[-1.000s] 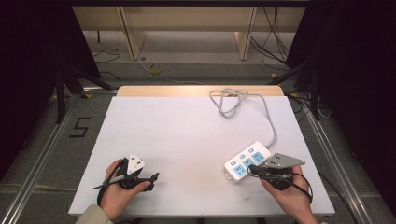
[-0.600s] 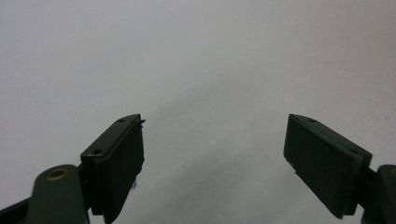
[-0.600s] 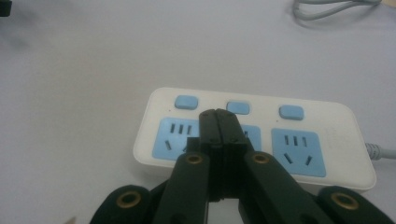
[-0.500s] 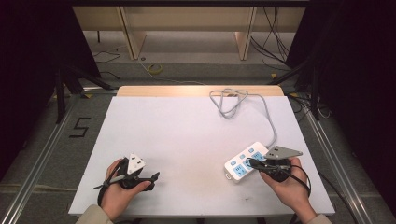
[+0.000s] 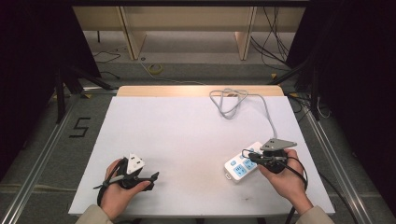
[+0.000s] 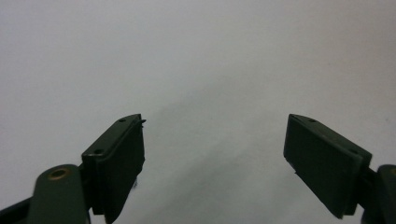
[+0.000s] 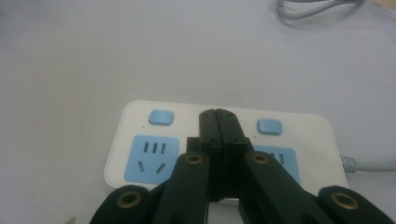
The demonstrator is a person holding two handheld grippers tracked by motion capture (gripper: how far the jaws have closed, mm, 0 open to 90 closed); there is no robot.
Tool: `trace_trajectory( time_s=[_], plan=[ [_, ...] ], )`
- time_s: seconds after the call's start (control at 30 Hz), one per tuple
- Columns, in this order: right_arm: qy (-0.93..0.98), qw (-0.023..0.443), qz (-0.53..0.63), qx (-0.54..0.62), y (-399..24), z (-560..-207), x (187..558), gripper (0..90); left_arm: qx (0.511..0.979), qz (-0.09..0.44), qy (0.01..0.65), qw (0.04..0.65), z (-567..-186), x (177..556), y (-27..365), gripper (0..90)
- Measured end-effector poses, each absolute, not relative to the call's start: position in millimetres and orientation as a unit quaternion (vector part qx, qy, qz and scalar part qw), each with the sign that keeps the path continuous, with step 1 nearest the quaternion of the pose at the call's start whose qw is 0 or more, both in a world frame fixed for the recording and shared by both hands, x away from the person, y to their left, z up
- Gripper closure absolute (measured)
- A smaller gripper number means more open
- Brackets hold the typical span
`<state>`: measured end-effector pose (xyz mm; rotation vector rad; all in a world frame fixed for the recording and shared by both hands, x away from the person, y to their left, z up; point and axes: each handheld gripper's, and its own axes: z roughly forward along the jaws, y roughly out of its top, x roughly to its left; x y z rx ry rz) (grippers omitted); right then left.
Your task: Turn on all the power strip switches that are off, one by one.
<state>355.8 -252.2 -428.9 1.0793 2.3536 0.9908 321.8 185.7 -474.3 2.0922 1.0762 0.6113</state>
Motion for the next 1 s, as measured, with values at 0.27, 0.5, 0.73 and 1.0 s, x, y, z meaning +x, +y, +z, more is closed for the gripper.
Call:
trace_trajectory(
  time_s=[0.27, 0.5, 0.73, 1.0],
  plan=[
    [0.837, 0.187, 0.335, 0.39, -253, -427, 364, 90.0, 0.807, 0.235, 0.416, 0.348, -475, 322, 186, 20.2],
    [0.838, 0.187, 0.328, 0.394, -252, -426, 369, 90.0, 0.807, 0.235, 0.415, 0.348, -474, 322, 185, 20.2],
    [0.838, 0.196, 0.319, 0.396, -253, -424, 374, 90.0, 0.806, 0.234, 0.416, 0.349, -474, 322, 186, 20.3],
    [0.842, 0.191, 0.304, 0.403, -253, -426, 379, 90.0, 0.806, 0.237, 0.415, 0.349, -473, 323, 186, 20.1]
  ],
)
